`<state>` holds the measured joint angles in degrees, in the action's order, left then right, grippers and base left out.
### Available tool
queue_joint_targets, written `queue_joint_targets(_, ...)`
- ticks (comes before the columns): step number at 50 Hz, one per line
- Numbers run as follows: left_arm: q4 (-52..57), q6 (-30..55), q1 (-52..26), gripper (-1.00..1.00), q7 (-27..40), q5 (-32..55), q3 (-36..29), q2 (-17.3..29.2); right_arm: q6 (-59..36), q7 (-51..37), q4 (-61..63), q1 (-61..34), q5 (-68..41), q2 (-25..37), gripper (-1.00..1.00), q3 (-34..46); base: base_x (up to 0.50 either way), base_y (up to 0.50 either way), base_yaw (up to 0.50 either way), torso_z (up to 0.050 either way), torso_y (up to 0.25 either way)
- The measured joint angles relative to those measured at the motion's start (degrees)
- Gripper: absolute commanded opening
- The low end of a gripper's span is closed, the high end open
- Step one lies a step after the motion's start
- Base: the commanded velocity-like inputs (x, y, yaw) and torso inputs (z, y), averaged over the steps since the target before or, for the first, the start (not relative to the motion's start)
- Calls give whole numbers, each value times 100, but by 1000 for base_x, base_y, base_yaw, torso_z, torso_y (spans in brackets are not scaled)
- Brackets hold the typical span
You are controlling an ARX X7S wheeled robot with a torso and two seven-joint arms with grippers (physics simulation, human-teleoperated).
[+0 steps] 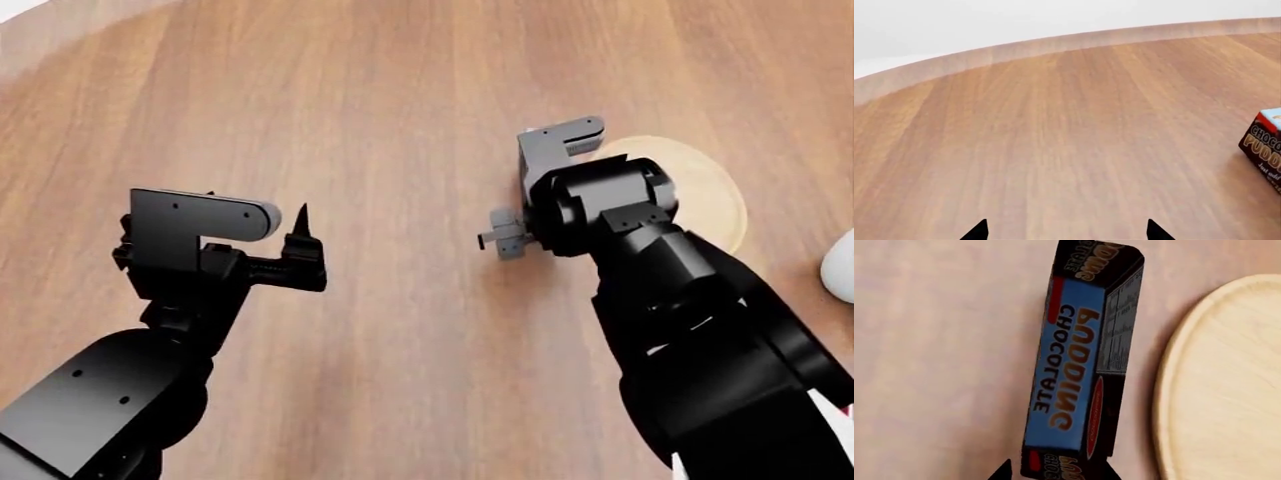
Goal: Put the chocolate pudding to the left of the plate.
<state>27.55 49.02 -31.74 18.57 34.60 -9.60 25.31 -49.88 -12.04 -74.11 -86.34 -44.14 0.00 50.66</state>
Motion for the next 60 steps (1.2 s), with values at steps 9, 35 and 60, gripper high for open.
queue_joint_targets(9, 21, 9, -2, 100, 20, 17, -6, 9, -43, -16, -34, 19, -14, 0, 100, -9, 0, 0, 0, 0, -1)
queue_joint_targets(35, 132, 126, -70, 100, 138, 109, 3, 13, -171, 150, -83, -304, -115, 1, 100, 26, 0, 0, 0, 0, 0)
queue_joint_targets(60, 394, 298, -141, 100, 336, 226, 58, 31, -293, 571, -87, -828, -281, 0, 100, 90, 0, 0, 0, 0, 0)
